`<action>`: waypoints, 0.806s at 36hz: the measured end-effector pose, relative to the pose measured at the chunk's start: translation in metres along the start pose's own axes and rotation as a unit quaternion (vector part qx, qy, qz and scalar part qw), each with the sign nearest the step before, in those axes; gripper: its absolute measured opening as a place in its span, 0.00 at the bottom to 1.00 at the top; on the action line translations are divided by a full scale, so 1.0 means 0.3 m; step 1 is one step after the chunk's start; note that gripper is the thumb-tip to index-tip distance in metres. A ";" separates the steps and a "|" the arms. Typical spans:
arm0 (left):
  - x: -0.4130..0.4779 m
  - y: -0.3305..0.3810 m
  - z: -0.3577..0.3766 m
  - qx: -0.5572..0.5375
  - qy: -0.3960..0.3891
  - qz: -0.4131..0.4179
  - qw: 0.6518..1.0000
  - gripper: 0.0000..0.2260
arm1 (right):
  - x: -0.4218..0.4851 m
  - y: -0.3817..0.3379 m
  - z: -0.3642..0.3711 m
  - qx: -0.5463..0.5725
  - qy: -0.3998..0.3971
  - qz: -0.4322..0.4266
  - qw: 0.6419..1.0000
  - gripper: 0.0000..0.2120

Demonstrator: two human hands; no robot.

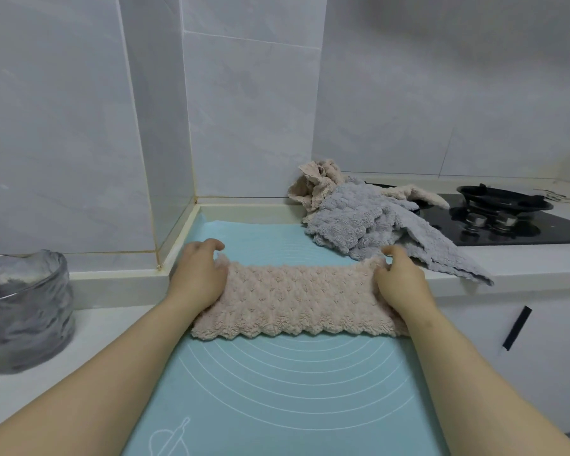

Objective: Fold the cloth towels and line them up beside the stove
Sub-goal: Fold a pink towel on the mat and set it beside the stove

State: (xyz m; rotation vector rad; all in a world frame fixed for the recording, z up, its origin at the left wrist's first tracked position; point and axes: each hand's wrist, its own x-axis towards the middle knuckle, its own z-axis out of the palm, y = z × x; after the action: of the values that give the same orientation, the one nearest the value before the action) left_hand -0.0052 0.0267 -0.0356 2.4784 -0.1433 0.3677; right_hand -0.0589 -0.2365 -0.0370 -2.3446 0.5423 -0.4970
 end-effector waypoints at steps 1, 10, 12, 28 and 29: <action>-0.007 0.011 -0.009 -0.001 -0.002 0.013 1.000 0.16 | -0.002 -0.003 -0.012 -0.015 -0.013 0.004 1.000 0.19; -0.158 0.128 0.003 0.110 -0.232 0.222 0.941 0.23 | -0.060 -0.009 -0.083 -0.032 -0.109 0.065 0.991 0.28; -0.172 0.120 0.029 0.192 -0.272 0.209 0.919 0.23 | -0.066 -0.005 -0.080 -0.025 -0.117 0.070 0.990 0.27; -0.166 0.112 0.014 0.198 -0.255 0.228 0.919 0.24 | -0.082 -0.017 -0.065 0.068 -0.032 -0.012 0.997 0.22; -0.170 0.103 0.009 0.179 -0.225 0.243 0.926 0.25 | -0.081 -0.022 -0.066 0.074 -0.024 -0.016 0.997 0.23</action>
State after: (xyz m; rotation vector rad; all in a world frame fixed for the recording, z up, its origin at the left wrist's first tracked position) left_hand -0.0591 0.0010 -0.0352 2.8316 -0.9709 0.0076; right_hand -0.0873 -0.2304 -0.0235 -2.2206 0.4315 -0.4790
